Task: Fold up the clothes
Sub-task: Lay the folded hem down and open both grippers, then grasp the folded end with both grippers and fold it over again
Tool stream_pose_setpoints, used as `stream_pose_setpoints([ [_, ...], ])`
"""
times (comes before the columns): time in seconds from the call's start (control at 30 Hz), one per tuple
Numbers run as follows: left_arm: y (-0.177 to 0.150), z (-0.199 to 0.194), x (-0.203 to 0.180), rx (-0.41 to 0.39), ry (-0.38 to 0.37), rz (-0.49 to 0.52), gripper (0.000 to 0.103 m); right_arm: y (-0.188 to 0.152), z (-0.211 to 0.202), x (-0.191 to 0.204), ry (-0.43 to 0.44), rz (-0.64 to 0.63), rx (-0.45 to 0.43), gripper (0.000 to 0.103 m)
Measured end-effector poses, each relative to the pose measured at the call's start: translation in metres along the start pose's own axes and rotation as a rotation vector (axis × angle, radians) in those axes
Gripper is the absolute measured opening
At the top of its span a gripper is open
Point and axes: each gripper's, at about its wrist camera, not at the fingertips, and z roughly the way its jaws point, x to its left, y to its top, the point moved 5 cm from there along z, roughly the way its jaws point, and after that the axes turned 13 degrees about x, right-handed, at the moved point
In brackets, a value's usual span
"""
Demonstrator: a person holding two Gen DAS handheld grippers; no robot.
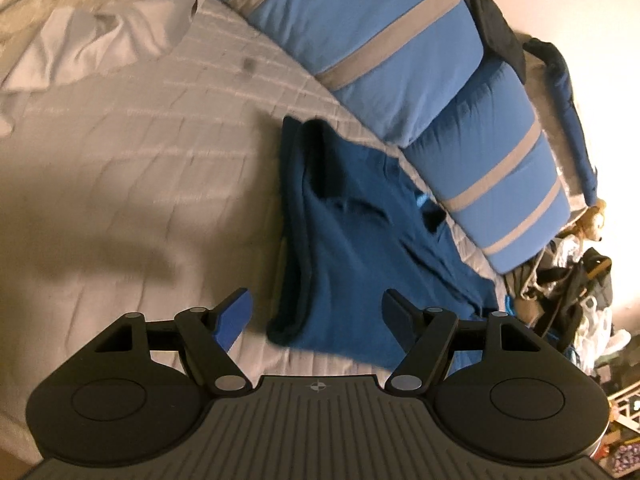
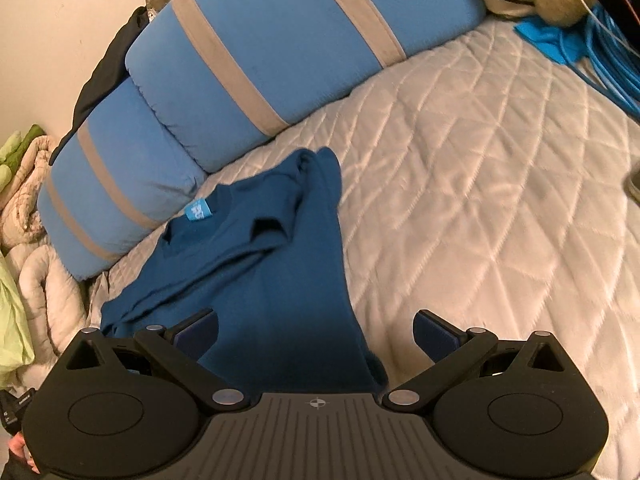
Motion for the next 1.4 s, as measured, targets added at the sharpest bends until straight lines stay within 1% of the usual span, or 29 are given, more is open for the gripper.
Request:
stream_pose_setpoints([
  [0.17, -0.020, 0.000, 0.006, 0.023, -0.028, -0.017, 0.071, -0.019, -0.006, -0.006, 0.012, 0.006, 0.016, 0.103],
  [0.27, -0.024, 0.000, 0.008, 0.019, -0.025, -0.018, 0.071, -0.026, -0.007, -0.009, 0.023, 0.013, 0.020, 0.103],
  [0.4, -0.023, 0.002, 0.011, 0.014, -0.049, -0.037, 0.071, -0.031, -0.005, -0.014, 0.041, 0.032, 0.025, 0.101],
  [0.6, -0.020, 0.014, 0.021, 0.033, -0.177, -0.142, 0.071, -0.034, 0.005, -0.023, 0.131, 0.116, 0.036, 0.098],
  [0.73, -0.017, 0.026, 0.027, 0.040, -0.208, -0.201, 0.071, -0.035, 0.015, -0.032, 0.192, 0.190, 0.041, 0.095],
  [0.83, -0.016, 0.036, 0.031, 0.045, -0.243, -0.251, 0.070, -0.034, 0.020, -0.034, 0.213, 0.224, 0.031, 0.092],
  [0.93, -0.017, 0.043, 0.033, 0.037, -0.262, -0.280, 0.069, -0.033, 0.026, -0.035, 0.233, 0.258, 0.021, 0.089],
  [1.07, -0.015, 0.048, 0.033, 0.015, -0.282, -0.307, 0.061, -0.031, 0.033, -0.037, 0.261, 0.303, 0.008, 0.079],
  [1.13, -0.014, 0.049, 0.034, 0.004, -0.295, -0.328, 0.058, -0.032, 0.036, -0.034, 0.254, 0.297, 0.013, 0.077],
  [1.2, -0.013, 0.051, 0.035, -0.003, -0.295, -0.340, 0.052, -0.032, 0.039, -0.033, 0.245, 0.299, 0.011, 0.073],
  [1.23, -0.013, 0.052, 0.035, -0.004, -0.293, -0.344, 0.045, -0.032, 0.040, -0.033, 0.241, 0.302, 0.008, 0.071],
  [1.27, -0.012, 0.052, 0.035, -0.004, -0.292, -0.347, 0.033, -0.032, 0.042, -0.033, 0.236, 0.305, 0.006, 0.064],
  [1.3, -0.011, 0.053, 0.035, -0.005, -0.292, -0.350, 0.025, -0.031, 0.043, -0.034, 0.228, 0.317, 0.006, 0.053],
  [1.33, -0.011, 0.052, 0.035, -0.005, -0.296, -0.348, 0.023, -0.031, 0.044, -0.035, 0.233, 0.324, 0.010, 0.046],
  [1.37, -0.010, 0.051, 0.035, -0.005, -0.292, -0.339, 0.020, -0.031, 0.044, -0.036, 0.238, 0.331, 0.015, 0.029],
  [1.4, -0.008, 0.048, 0.034, -0.003, -0.283, -0.329, 0.018, -0.030, 0.045, -0.037, 0.244, 0.338, 0.020, 0.021],
])
